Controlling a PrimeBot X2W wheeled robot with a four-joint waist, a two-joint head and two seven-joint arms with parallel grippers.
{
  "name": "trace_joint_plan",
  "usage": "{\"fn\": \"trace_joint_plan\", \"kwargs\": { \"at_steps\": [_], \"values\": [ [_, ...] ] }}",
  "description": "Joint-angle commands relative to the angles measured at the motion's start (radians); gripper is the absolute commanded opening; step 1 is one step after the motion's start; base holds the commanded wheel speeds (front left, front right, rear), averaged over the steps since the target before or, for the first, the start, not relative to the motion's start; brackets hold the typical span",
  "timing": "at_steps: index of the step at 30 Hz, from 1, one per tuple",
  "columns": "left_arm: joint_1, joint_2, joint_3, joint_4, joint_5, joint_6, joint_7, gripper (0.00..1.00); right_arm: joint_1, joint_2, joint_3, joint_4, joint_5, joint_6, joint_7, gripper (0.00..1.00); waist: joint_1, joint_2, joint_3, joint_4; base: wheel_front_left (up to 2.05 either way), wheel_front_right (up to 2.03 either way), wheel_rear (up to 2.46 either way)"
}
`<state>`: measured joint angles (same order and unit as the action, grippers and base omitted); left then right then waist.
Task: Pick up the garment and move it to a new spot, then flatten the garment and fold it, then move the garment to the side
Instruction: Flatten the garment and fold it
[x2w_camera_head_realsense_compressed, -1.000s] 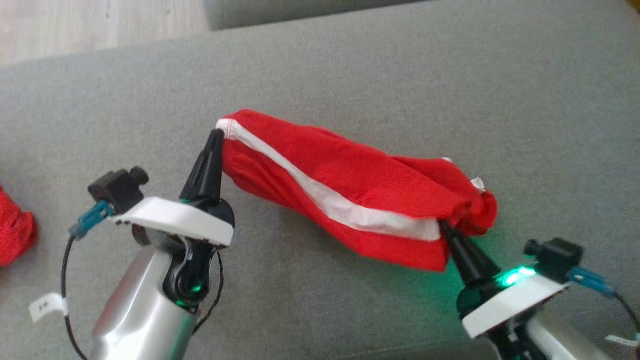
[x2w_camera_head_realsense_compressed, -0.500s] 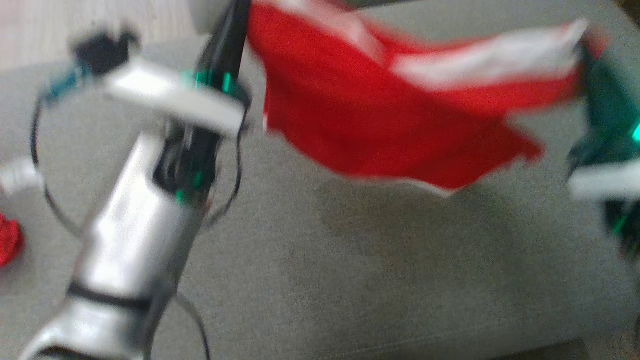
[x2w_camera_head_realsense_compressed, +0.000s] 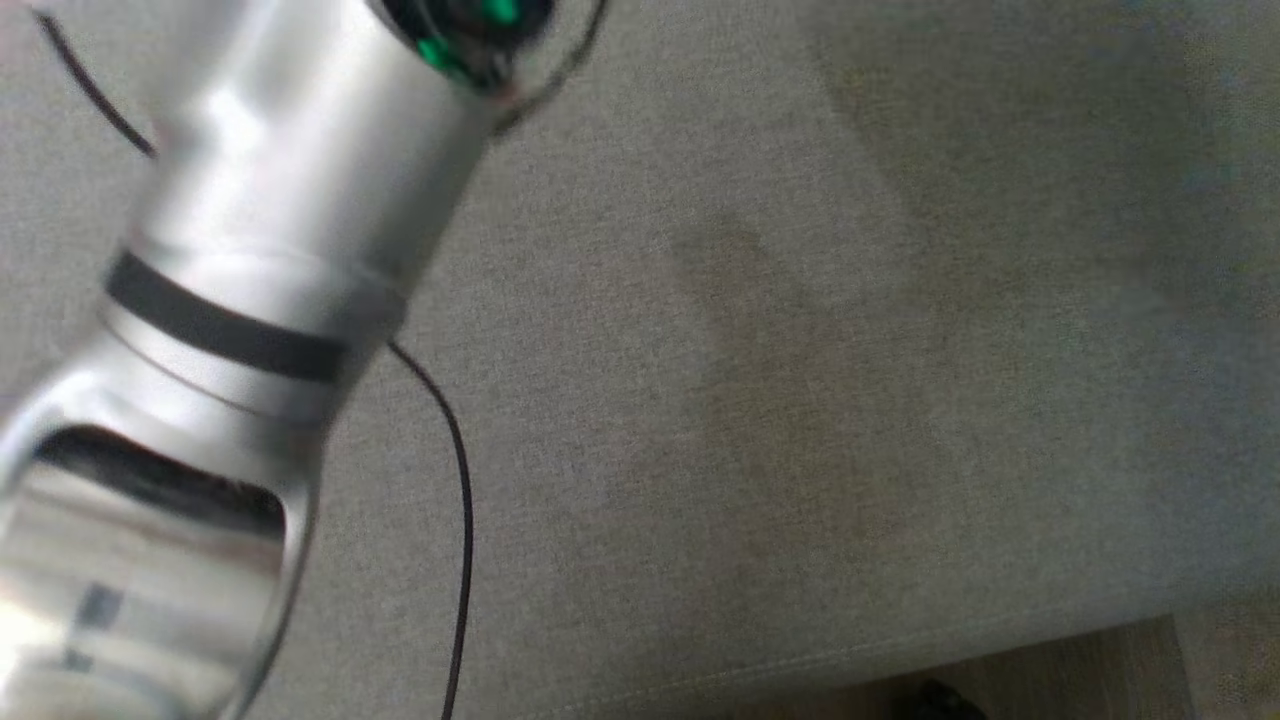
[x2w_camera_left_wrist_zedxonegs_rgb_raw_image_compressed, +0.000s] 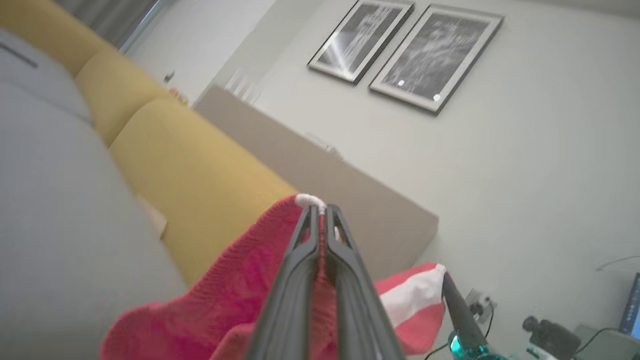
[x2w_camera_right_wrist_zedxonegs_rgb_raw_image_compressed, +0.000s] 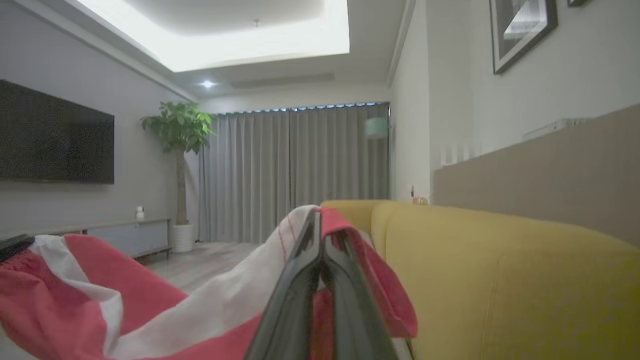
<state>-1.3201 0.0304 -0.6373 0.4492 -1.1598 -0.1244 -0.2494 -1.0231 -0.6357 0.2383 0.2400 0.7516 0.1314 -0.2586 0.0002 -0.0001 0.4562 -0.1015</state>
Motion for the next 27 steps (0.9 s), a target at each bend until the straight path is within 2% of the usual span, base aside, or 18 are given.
{"fn": "trace_joint_plan", "kwargs": {
  "at_steps": [1,5,10,19,23,27],
  "values": [
    [0.016,0.02,0.0,-0.011,0.002,-0.006,-0.006,0.0,0.05,-0.018,0.013,-0.014,-0.003,-0.001,-0.003,0.0,-0.0002,0.0001,0.015,0.004,0.0,0.0,0.0],
    [0.143,0.02,-0.053,0.021,0.007,-0.006,-0.011,0.0,0.16,-0.008,0.065,0.019,0.024,-0.001,-0.003,0.0,-0.0002,0.0001,0.017,0.009,0.0,0.0,0.0],
    [0.405,0.031,-0.004,-0.06,0.072,-0.006,-0.012,0.0,0.347,0.003,0.093,0.027,0.01,-0.001,-0.003,0.0,-0.0002,0.0001,-0.01,0.018,0.0,0.0,0.0],
    [0.913,0.05,0.091,-0.325,0.19,-0.006,-0.012,0.0,0.756,0.084,-0.057,-0.146,-0.067,-0.001,-0.003,0.0,-0.0002,0.0001,-0.092,0.04,0.0,0.0,0.0],
    [1.014,0.047,0.106,-0.398,0.211,-0.006,-0.012,0.0,0.88,0.111,-0.098,-0.219,-0.103,-0.001,-0.003,0.0,-0.0002,0.0001,-0.12,0.046,0.0,0.0,0.0],
    [1.021,0.044,0.102,-0.431,0.224,-0.006,-0.012,0.0,0.908,0.115,-0.108,-0.237,-0.139,-0.001,0.008,0.0,-0.0002,0.0001,-0.131,0.057,0.0,0.0,0.0]
  ]
}}
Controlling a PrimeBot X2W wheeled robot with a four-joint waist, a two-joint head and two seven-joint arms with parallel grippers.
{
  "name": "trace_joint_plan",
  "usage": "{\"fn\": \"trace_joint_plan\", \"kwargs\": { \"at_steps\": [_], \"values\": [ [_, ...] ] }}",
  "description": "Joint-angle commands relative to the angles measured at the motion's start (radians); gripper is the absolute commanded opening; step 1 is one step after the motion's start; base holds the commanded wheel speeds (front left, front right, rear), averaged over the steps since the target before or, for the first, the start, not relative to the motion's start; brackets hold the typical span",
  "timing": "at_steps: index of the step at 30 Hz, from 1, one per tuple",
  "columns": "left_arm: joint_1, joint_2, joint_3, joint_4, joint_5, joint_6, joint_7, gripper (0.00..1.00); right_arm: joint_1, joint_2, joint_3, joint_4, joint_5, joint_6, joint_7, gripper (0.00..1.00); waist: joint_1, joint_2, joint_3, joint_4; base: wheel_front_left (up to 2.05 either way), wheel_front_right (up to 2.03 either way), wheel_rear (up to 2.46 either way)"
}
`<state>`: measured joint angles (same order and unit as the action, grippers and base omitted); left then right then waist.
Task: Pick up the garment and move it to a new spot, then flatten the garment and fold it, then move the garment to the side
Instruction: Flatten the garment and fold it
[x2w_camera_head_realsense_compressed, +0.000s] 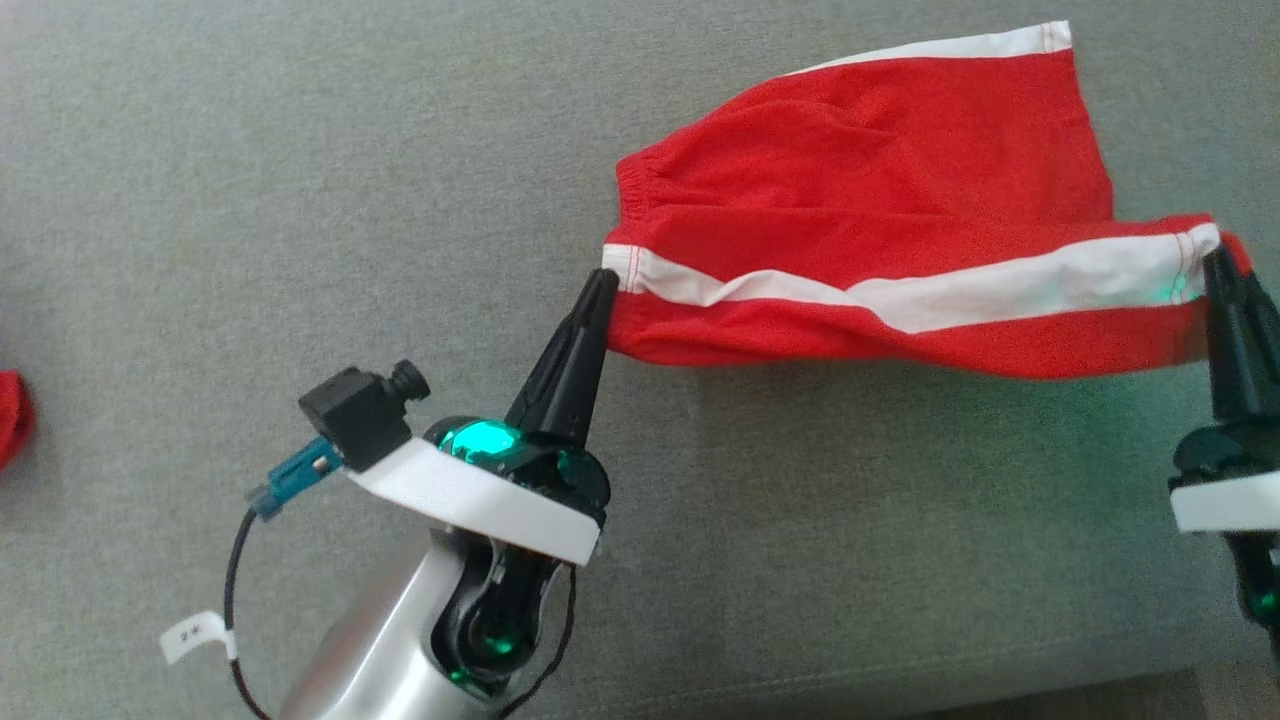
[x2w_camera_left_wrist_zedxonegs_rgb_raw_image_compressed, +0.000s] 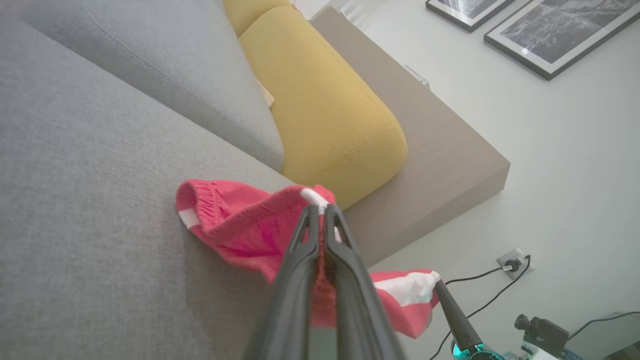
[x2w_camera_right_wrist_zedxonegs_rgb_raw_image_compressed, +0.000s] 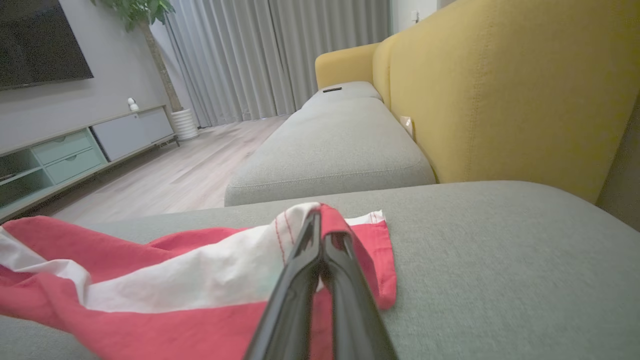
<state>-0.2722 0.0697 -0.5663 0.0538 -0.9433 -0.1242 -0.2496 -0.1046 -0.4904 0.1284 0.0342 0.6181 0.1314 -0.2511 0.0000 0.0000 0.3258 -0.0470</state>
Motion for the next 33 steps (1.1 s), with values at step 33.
{"fn": "trace_joint_plan", "kwargs": {
  "at_steps": [33],
  "values": [
    [-0.51,-0.019,-0.096,0.312,-0.094,-0.007,-0.012,0.0,-0.689,-0.084,0.264,0.671,-0.078,-0.001,-0.01,0.0,0.0,0.0,0.203,0.036,0.0,0.0,0.0]
  ]
}}
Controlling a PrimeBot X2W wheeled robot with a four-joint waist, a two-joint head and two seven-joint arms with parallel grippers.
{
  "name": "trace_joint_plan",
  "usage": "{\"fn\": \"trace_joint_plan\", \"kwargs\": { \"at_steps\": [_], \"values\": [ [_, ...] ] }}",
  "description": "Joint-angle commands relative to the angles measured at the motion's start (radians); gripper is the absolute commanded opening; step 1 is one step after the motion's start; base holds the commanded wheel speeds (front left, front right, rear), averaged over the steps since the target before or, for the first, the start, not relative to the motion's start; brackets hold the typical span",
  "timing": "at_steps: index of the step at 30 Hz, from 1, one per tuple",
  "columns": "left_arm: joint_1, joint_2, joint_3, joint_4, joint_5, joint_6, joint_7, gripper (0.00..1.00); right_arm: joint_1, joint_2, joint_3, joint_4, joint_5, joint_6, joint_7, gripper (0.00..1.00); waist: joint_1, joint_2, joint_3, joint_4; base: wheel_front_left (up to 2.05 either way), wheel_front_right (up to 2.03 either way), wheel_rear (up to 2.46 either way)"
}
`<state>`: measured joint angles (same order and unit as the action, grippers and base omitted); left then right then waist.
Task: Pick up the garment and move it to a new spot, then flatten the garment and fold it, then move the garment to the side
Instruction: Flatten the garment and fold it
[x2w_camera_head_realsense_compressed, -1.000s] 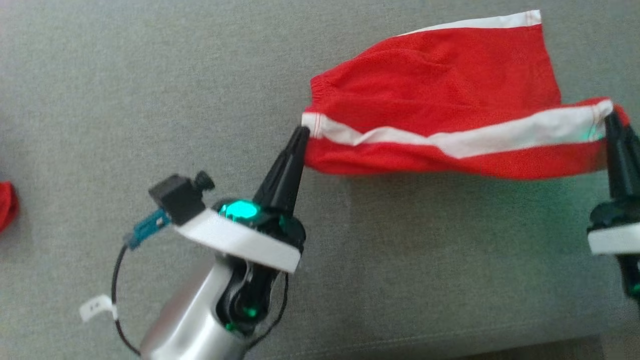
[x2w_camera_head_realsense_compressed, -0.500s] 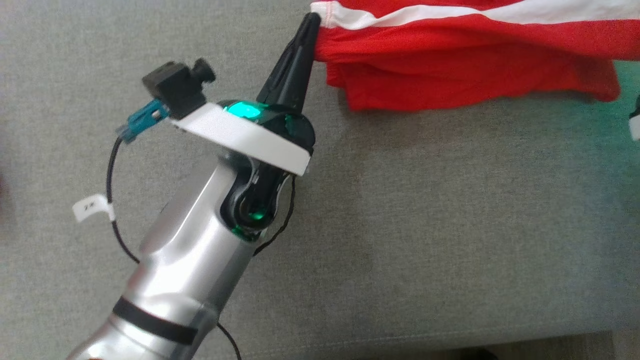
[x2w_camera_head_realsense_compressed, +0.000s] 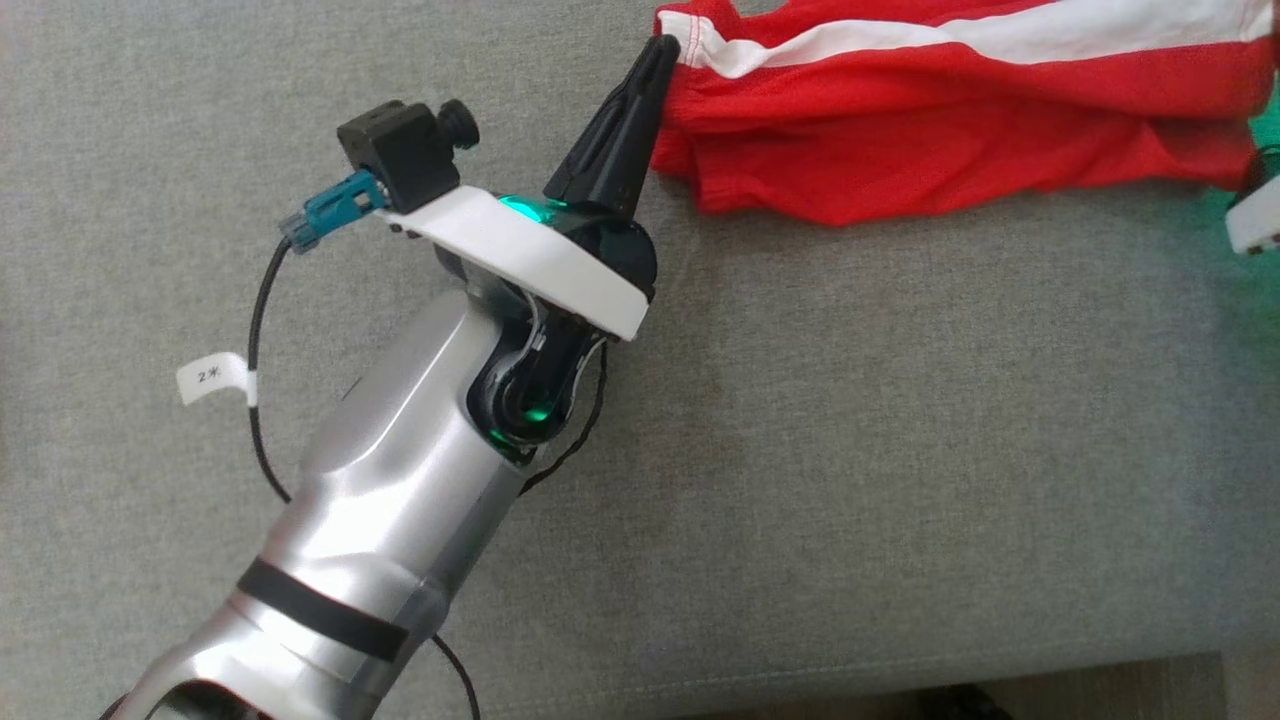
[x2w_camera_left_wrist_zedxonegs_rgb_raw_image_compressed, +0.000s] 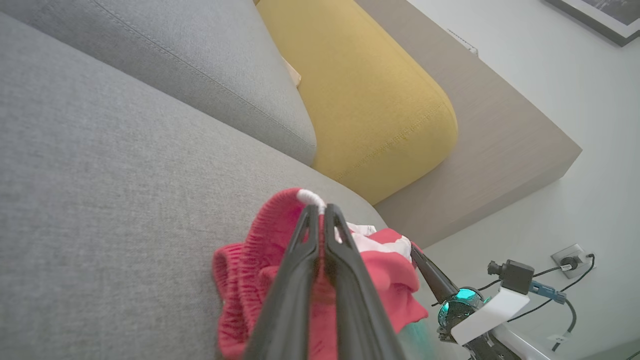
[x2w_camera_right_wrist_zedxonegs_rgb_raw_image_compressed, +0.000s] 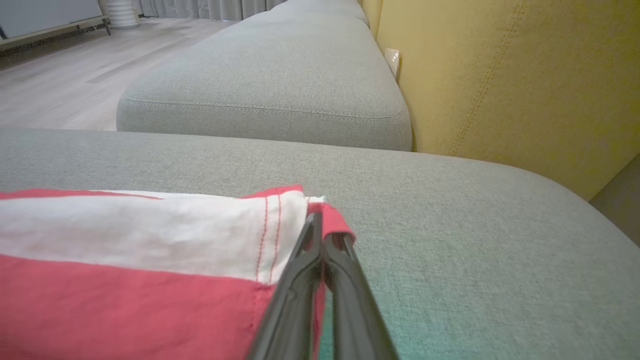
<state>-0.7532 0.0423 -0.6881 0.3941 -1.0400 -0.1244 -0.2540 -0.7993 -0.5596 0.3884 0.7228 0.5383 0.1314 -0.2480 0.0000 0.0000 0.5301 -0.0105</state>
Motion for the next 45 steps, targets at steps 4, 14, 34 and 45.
{"fn": "trace_joint_plan", "kwargs": {
  "at_steps": [4,14,34,45],
  "values": [
    [-0.014,0.008,0.034,-0.076,0.026,-0.006,-0.008,0.0,0.024,-0.01,-0.027,-0.062,-0.004,-0.001,-0.013,0.0,0.0,0.0,-0.024,0.002,0.0,0.0,0.0],
    [0.286,0.009,0.013,-0.188,0.145,-0.006,-0.008,0.0,0.379,-0.072,-0.046,-0.257,0.056,-0.001,-0.003,0.0,0.0,0.0,-0.142,0.002,0.0,0.0,0.0],
    [0.449,0.008,0.155,-0.225,0.258,-0.006,-0.008,0.0,0.697,-0.082,-0.053,-0.566,0.217,-0.001,0.082,1.0,0.0,0.0,-0.15,-0.01,0.0,0.0,0.0],
    [0.411,0.008,0.136,-0.212,0.257,-0.006,-0.008,0.0,0.646,-0.062,0.001,-0.479,0.254,-0.001,0.092,1.0,0.0,0.0,-0.148,0.021,0.0,0.0,0.0]
  ]
}}
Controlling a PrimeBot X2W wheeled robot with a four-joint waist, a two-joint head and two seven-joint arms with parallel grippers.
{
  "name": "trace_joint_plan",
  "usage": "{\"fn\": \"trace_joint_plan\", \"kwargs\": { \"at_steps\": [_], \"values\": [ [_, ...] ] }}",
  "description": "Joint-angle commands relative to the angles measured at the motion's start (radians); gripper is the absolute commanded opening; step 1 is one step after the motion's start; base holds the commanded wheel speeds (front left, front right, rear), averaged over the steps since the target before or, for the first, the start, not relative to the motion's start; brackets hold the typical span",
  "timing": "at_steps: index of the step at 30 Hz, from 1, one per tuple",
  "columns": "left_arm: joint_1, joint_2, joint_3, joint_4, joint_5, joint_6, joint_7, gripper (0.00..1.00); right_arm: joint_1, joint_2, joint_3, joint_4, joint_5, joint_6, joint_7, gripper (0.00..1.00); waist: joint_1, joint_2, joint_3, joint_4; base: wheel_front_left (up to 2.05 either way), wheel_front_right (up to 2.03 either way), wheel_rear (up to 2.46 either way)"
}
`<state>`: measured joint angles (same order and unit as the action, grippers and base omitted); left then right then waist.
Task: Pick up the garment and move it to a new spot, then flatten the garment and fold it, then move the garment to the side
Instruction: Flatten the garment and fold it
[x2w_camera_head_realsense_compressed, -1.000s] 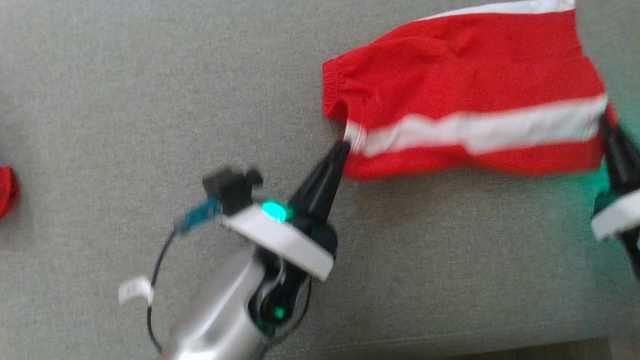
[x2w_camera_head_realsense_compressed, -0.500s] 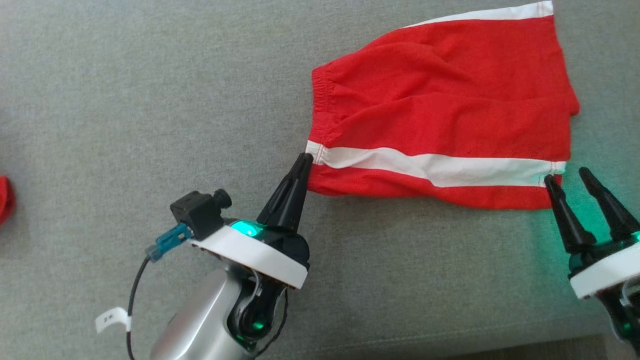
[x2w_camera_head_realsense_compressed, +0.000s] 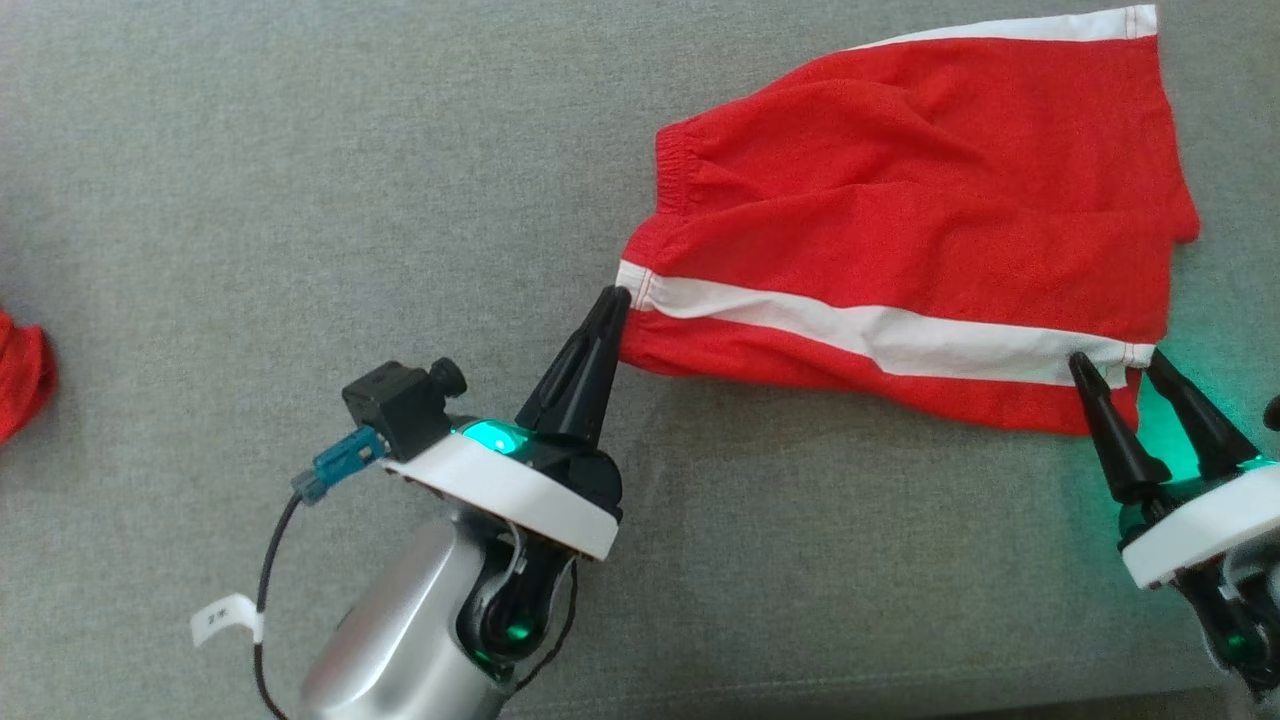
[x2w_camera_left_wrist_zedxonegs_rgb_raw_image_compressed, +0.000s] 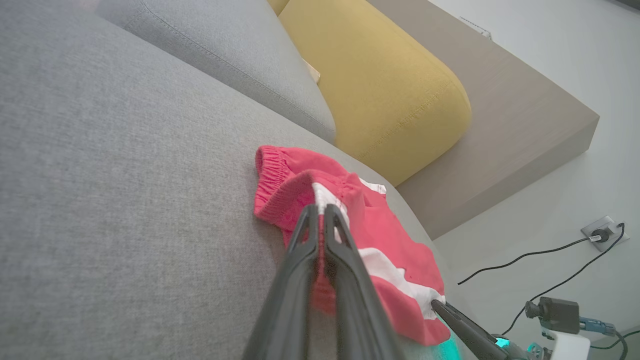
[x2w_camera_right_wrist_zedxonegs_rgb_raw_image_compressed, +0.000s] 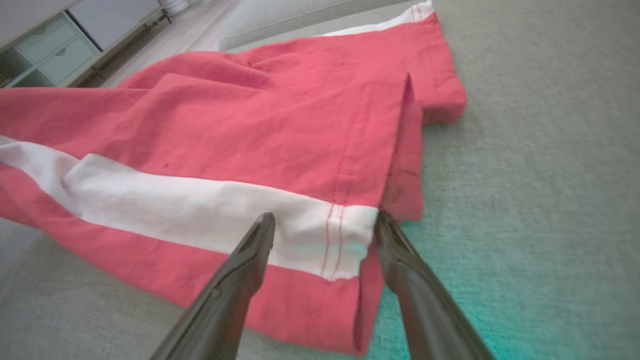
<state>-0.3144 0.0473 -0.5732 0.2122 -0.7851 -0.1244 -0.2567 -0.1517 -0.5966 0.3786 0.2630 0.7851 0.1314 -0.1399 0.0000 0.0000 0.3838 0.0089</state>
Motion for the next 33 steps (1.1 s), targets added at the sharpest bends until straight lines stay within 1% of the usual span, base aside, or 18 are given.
{"fn": "trace_joint_plan", "kwargs": {
  "at_steps": [1,2,3,5,6,10,13,16,19,22,24,26,27,30,31,33],
  "values": [
    [-0.029,0.003,0.022,-0.03,0.001,-0.006,-0.005,0.0,-0.005,-0.025,0.018,-0.022,0.012,-0.001,-0.026,1.0,0.0,0.0,-0.003,0.002,0.0,0.0,0.0],
    [-0.029,0.003,0.023,-0.03,0.0,-0.006,-0.005,0.0,-0.008,-0.026,0.026,-0.025,0.017,-0.001,-0.035,1.0,0.0,0.0,-0.004,0.002,0.0,0.0,0.0],
    [-0.028,0.003,0.024,-0.031,0.0,-0.006,-0.005,0.0,-0.01,-0.026,0.033,-0.027,0.026,-0.001,-0.041,0.81,0.0,0.0,-0.006,0.001,0.0,0.0,0.0],
    [-0.025,0.003,0.024,-0.03,-0.001,-0.006,-0.005,0.0,-0.012,-0.032,0.049,-0.028,0.036,-0.001,-0.049,0.22,0.0,0.0,-0.014,0.001,0.0,0.0,0.0],
    [-0.023,0.003,0.022,-0.028,-0.002,-0.006,-0.005,0.0,-0.013,-0.037,0.059,-0.029,0.037,-0.001,-0.054,0.0,0.0,0.0,-0.019,0.001,0.0,0.0,0.0],
    [-0.01,0.003,0.024,-0.024,-0.002,-0.006,-0.005,0.0,-0.011,-0.054,0.057,-0.044,0.044,-0.001,-0.086,0.0,0.0,0.0,-0.064,-0.002,0.0,0.0,0.0],
    [-0.01,0.003,0.017,-0.036,-0.012,-0.006,-0.005,0.0,-0.001,-0.079,0.014,-0.092,0.046,-0.001,-0.105,0.0,0.0,0.0,-0.108,-0.009,0.0,0.0,0.0],
    [-0.048,0.003,0.022,-0.06,-0.056,-0.006,-0.005,0.0,-0.015,-0.113,-0.062,-0.161,0.045,-0.001,-0.114,0.0,0.0,0.0,-0.146,-0.026,0.0,0.0,0.0],
    [-0.139,0.006,0.04,-0.09,-0.149,-0.006,0.011,0.0,-0.081,-0.132,-0.168,-0.196,0.053,-0.001,-0.112,0.0,0.0,0.0,-0.159,-0.044,0.0,0.0,0.0],
    [-0.288,0.005,0.056,-0.102,-0.215,-0.006,0.06,0.0,-0.221,-0.144,-0.24,-0.203,0.002,-0.001,-0.058,0.0,0.0,0.0,-0.139,-0.062,0.0,0.0,0.0],
    [-0.41,0.004,0.056,-0.083,-0.256,-0.006,0.093,0.0,-0.347,-0.129,-0.251,-0.194,-0.044,-0.001,-0.008,0.0,0.0,0.0,-0.116,-0.07,0.0,0.0,0.0],
    [-0.551,0.004,0.038,-0.035,-0.263,-0.006,0.111,0.0,-0.487,-0.101,-0.242,-0.159,-0.085,-0.001,0.035,0.0,0.0,0.0,-0.081,-0.08,0.0,0.0,0.0],
    [-0.551,0.004,0.038,-0.035,-0.263,-0.006,0.111,0.0,-0.487,-0.101,-0.242,-0.159,-0.085,-0.001,0.035,0.0,0.0,0.0,-0.081,-0.08,0.0,0.0,0.0],
    [-0.757,0.003,0.009,0.082,-0.287,0.001,0.09,0.0,-0.709,-0.059,-0.196,-0.059,-0.163,-0.001,0.056,0.0,0.0,0.0,-0.016,-0.105,0.0,0.0,0.0],
    [-0.887,0.003,-0.027,0.169,-0.291,0.002,0.058,0.0,-0.848,-0.042,-0.169,0.03,-0.235,-0.001,0.029,0.0,0.0,0.0,0.022,-0.116,0.0,0.0,0.0],
    [-0.999,0.003,-0.062,0.246,-0.289,0.001,0.025,0.0,-0.968,-0.022,-0.162,0.117,-0.284,-0.001,-0.014,0.0,0.0,0.0,0.052,-0.123,0.0,0.0,0.0]
  ]
}}
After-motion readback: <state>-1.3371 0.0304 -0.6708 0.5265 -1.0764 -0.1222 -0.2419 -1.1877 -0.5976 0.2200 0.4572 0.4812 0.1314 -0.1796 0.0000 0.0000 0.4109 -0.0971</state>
